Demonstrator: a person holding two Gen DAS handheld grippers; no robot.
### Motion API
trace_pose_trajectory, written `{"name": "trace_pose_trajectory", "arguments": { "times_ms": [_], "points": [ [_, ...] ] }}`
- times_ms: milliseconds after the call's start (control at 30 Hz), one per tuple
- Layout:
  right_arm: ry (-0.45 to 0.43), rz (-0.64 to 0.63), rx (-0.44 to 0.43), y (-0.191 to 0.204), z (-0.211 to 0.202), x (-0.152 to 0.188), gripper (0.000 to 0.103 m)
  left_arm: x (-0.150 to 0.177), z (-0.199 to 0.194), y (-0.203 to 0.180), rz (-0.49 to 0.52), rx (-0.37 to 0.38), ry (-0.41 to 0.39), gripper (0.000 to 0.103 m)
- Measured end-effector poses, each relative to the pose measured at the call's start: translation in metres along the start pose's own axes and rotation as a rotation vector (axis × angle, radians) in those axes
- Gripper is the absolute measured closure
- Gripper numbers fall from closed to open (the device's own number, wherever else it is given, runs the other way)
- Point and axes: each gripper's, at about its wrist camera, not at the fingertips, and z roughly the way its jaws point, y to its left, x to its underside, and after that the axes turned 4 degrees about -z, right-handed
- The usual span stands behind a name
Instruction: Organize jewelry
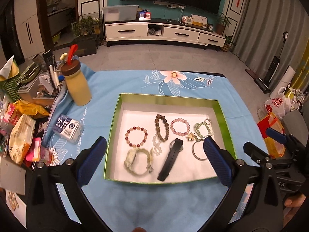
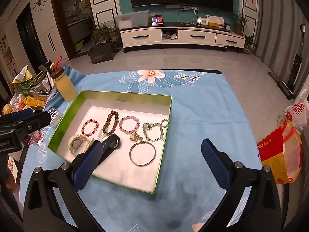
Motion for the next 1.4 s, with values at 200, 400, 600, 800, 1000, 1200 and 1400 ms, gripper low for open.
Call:
{"name": "trace_pose_trajectory", "arguments": {
  "times_ms": [200,400,600,800,1000,1200,1400],
  "points": [
    [-0.003,-0.029,0.003,0.014,-0.014,0.005,0.001,0.006,-0.017,-0.004,0.011,-0.102,0.022,0.002],
    [-0.011,-0.054,-0.003,0.025,-0.025,0.004,0.001,0.007,-0.023,0.000,-0.024,-0.059,0.079,0.002],
    [-0.002,-0.051,-0.015,0.029,-0.027,-0.002,0.001,0.005,-0.019,0.000,-0.008,-0.114,0.107,0.002],
    [0.033,-0.027,-0.017,0.027,-0.017,-0.008,0.001,0.001,-0.015,0.003,0.003,-0.146,0.104,0.002],
    [0.072,-0.016,-0.019,0.023,-0.005,-0.009,0.001,-0.003,-0.005,0.008,-0.006,-0.161,0.114,0.002],
    [0.088,-0.011,-0.016,0.021,0.004,-0.009,0.001,-0.001,0.011,0.009,-0.002,-0.160,0.143,0.002],
    [0.094,-0.011,-0.017,0.021,0.009,-0.011,0.001,-0.002,0.020,0.012,-0.009,-0.163,0.161,0.002]
  ]
}}
